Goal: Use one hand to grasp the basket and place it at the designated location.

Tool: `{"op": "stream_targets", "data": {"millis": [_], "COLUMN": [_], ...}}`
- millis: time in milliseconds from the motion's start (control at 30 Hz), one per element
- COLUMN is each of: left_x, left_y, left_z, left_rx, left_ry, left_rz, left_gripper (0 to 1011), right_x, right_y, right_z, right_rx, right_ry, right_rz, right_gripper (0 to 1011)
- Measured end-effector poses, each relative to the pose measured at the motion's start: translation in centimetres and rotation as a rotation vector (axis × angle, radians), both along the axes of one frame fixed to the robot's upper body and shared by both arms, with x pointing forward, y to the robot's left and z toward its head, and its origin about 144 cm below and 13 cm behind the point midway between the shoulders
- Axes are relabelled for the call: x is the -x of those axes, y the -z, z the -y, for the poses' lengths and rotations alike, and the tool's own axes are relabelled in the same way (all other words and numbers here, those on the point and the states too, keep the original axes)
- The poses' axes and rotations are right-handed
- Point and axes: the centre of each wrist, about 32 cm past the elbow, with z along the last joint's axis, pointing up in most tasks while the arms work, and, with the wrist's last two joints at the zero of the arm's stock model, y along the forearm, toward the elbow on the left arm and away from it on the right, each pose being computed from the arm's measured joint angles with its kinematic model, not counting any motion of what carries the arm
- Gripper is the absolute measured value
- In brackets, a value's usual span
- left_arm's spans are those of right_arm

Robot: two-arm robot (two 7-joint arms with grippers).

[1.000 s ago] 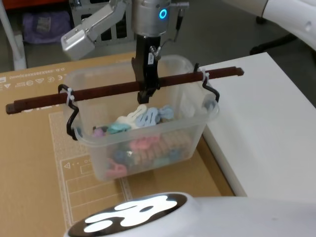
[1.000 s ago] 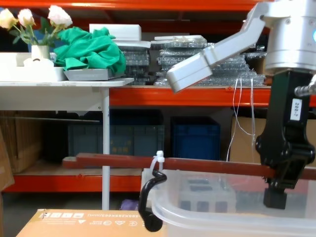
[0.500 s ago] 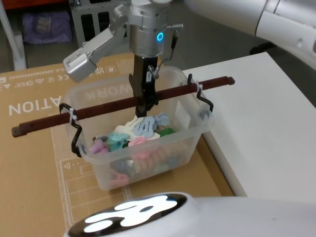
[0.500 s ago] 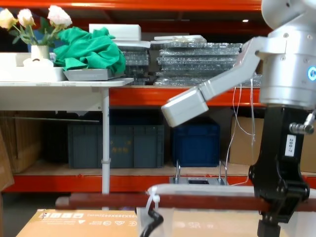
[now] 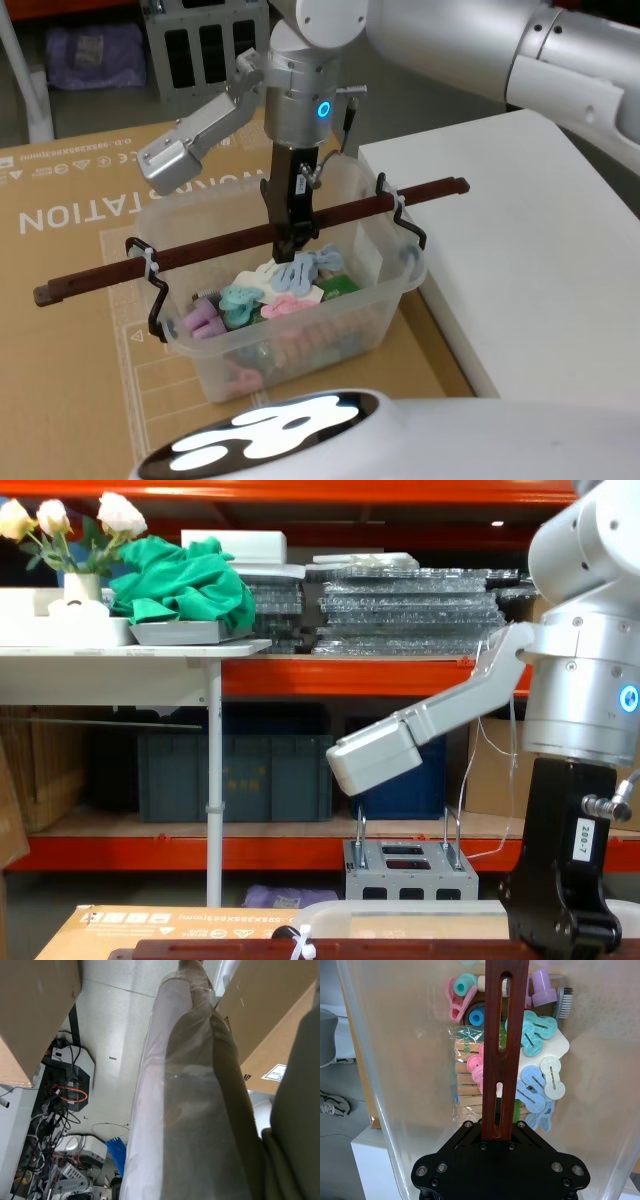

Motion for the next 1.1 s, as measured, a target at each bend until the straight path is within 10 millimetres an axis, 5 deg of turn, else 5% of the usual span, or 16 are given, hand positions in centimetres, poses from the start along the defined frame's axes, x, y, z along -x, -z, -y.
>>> {"op": "stream_targets", "data": {"millis": [767, 1100], "left_x": [0.0, 0.0], "left_y": [0.0, 0.0], "left_z": [0.0, 0.0], "left_rx": [0.000, 0.000], "left_ry": [0.000, 0.000], "left_rz": [0.000, 0.000], "left_gripper": [0, 0], "right_x": [0.3, 0.3], "right_y": [1.9, 1.9], "right_z": [0.1, 0.1], "right_rx": [0.005, 0.006], "right_ry": [0.002, 0.003], "right_rz": [-0.016, -0.018], "right_gripper": [5, 260]}}
